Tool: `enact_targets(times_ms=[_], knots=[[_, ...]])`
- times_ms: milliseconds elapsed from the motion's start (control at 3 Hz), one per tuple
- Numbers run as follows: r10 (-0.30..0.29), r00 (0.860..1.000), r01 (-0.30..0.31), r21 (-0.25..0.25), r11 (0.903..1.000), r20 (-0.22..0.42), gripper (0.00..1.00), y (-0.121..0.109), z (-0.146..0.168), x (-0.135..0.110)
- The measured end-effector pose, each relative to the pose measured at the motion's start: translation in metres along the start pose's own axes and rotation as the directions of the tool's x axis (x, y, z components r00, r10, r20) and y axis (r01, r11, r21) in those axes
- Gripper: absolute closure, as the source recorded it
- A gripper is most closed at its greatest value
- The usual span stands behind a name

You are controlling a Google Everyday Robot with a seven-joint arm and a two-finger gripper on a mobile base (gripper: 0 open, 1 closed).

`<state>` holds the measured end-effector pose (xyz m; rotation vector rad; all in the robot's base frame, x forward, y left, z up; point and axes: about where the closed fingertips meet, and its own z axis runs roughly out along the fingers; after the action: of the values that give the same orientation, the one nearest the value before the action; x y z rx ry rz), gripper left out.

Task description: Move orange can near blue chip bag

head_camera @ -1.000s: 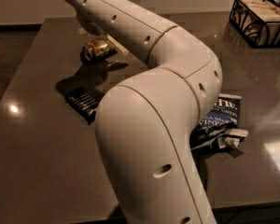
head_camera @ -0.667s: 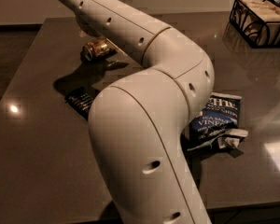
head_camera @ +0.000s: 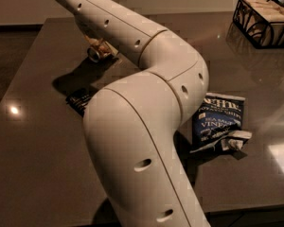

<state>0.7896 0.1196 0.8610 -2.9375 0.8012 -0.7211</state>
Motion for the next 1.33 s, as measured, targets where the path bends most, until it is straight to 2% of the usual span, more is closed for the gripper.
enact_targets(times_ms=[667,1000,1333], knots=[[0.013,1.000,-0.012,0.041,0.9991,-0.006,0.87,-0.002,-0.010,-0.005],[0.023,0.999,-0.021,0.067,0.9975,-0.028,1.00,0.009,-0.034,-0.010],[0.041,0.998,-0.036,0.100,0.9944,-0.047,1.00,0.037,-0.061,-0.014]])
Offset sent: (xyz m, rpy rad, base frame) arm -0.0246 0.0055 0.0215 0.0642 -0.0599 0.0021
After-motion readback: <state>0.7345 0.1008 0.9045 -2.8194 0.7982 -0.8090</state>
